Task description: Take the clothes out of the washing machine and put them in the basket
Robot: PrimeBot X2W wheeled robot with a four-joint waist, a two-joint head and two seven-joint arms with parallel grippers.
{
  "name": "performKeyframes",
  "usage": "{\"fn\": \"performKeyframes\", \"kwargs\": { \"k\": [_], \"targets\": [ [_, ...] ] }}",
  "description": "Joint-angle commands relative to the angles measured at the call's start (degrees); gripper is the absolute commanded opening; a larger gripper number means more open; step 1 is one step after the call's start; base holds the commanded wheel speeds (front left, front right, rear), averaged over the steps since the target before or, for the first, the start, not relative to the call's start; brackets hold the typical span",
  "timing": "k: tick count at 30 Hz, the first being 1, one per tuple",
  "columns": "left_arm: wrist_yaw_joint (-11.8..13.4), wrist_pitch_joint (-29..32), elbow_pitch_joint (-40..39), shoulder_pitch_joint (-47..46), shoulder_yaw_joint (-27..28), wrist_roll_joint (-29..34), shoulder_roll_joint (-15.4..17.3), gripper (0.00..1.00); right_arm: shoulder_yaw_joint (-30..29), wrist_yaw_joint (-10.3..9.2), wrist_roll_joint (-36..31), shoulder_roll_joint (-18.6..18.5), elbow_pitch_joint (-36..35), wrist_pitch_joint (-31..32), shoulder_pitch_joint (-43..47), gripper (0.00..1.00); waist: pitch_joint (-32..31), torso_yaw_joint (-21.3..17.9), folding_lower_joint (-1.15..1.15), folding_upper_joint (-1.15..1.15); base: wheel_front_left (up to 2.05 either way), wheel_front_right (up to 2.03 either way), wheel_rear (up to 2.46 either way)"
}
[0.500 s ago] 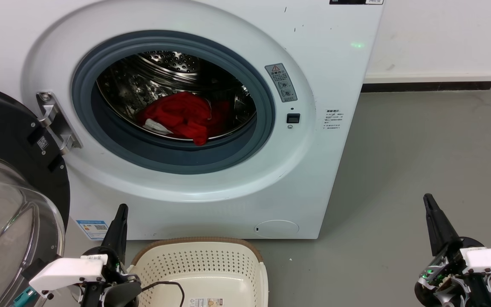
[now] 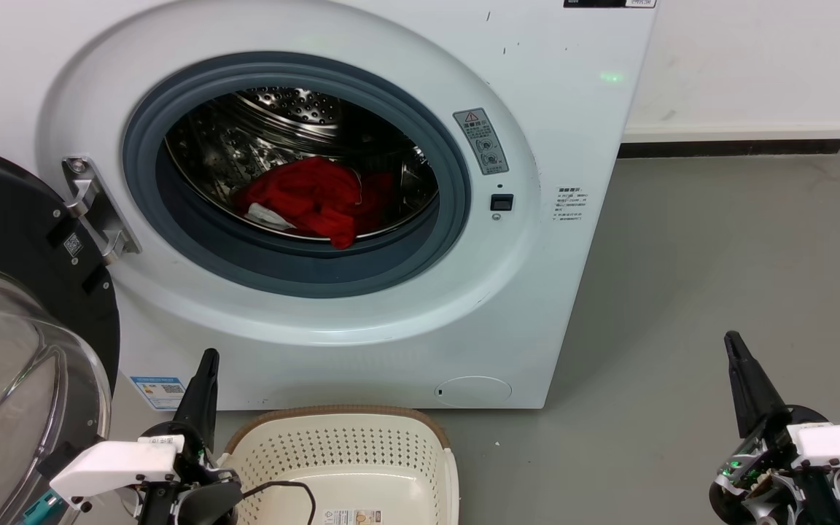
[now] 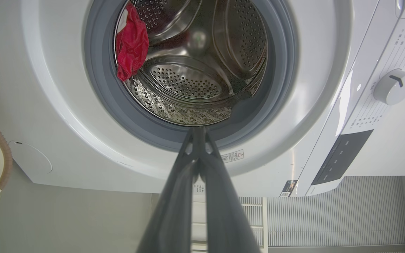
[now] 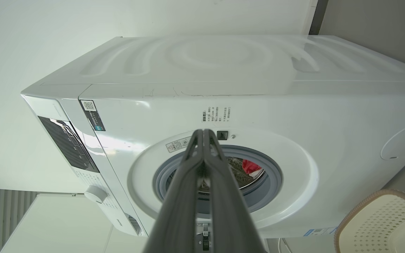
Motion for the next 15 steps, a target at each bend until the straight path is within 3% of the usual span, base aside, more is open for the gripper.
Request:
{"fn": "performKeyframes", "kwargs": {
  "k": [1, 3, 4, 15],
  "targets": [
    [-0.11, 0.2, -0.05, -0.35, 0.16, 0.03, -0.15, 0.0, 0.05, -0.01, -0.27, 0.14, 0.05, 0.04, -0.69, 0.0, 0.0, 0.0, 0.0, 0.0, 0.0, 0.0, 0.0],
    [0.0, -0.01, -0.01, 0.0, -0.01, 0.0, 0.0, 0.0, 0.0, 0.0, 0.0, 0.0, -0.01, -0.01, 0.0, 0.0, 0.0, 0.0, 0.0, 0.0, 0.0, 0.0, 0.0],
    [0.0, -0.05, 0.28, 0.1, -0.1, 0.01, -0.01, 1.0, 0.03, 0.0, 0.02, 0.0, 0.23, -0.05, 0.14, 1.0, 0.0, 0.0, 0.0, 0.0, 0.0, 0.0, 0.0],
    [0.01, -3.21, -1.39, 0.03, -3.12, 1.95, 0.0, 1.0, 2.35, -0.01, -1.94, 0.02, -1.66, -3.19, 1.29, 1.0, 0.12, -0.09, 0.0, 0.0, 0.0, 0.0, 0.0]
  ]
}}
